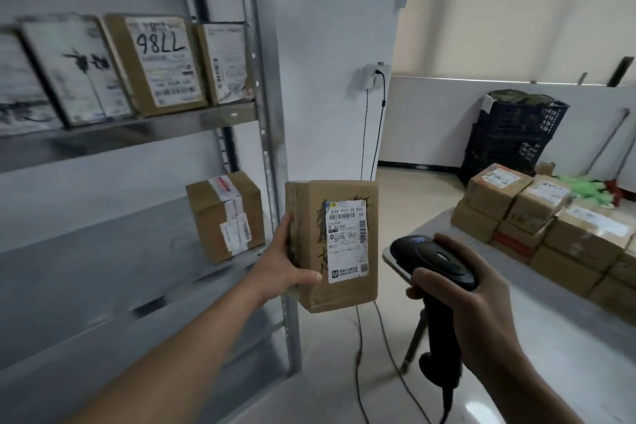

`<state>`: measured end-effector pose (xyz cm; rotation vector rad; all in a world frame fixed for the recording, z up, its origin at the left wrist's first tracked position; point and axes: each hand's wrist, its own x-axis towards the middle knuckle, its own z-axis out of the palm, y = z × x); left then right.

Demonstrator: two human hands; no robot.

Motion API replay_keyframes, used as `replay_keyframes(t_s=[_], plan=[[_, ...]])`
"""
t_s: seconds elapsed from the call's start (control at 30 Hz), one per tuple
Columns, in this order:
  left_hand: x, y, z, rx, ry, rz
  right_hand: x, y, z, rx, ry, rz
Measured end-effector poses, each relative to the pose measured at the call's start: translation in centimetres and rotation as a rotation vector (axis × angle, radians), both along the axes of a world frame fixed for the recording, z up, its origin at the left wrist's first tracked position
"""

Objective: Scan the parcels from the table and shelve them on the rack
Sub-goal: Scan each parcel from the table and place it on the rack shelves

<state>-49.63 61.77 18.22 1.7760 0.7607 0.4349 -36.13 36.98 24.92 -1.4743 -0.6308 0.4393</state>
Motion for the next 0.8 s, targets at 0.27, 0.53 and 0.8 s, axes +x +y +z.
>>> replay_keyframes(t_s=[0.27,0.53,0.8], plan=[[-11.4,4.5,0.0,0.001,0.010,0.044,-9.5,6.1,-1.2,-0.006,0.013,0.063],[-18.9,6.0,0.0,0.007,0.005,0.123,-14.4,9.1,-0.9,0.022,0.040,0.165],[-24.1,5.4,0.1,0.006,0.012,0.295,-15.3,10.5,-0.4,0.008,0.009,0.303]])
